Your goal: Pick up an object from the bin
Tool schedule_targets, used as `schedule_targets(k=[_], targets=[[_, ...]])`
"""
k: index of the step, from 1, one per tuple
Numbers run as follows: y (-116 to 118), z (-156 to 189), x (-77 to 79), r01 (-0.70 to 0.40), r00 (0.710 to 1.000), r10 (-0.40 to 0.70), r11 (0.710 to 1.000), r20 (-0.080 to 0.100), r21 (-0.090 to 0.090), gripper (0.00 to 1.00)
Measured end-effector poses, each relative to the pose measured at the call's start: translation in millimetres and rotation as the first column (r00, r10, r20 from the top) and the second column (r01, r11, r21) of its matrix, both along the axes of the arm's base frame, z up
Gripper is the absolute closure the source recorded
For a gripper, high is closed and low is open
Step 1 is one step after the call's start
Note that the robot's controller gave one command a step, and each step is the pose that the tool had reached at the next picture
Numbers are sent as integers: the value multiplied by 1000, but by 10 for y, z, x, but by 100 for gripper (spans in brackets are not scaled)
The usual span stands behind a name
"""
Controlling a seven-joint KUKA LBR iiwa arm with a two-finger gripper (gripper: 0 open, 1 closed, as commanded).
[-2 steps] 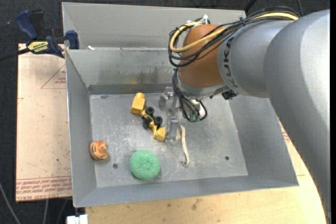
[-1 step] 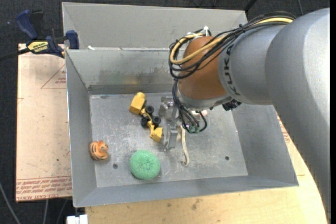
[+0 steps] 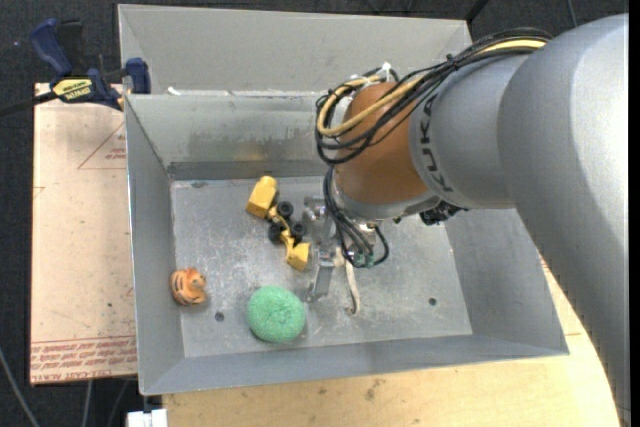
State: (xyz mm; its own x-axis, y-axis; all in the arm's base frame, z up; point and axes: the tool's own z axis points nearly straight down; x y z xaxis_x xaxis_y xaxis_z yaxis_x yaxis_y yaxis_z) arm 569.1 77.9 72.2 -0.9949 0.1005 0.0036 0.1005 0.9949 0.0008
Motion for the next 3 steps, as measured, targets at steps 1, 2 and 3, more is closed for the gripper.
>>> schedule_targets(k=[1, 2, 3], targets=[[104, -18, 55, 18, 1000, -18, 1000, 7, 1, 0], [271, -13, 424, 85, 996, -85, 996, 9, 1, 100], [272, -14, 423, 85, 996, -85, 996, 8, 1, 100]])
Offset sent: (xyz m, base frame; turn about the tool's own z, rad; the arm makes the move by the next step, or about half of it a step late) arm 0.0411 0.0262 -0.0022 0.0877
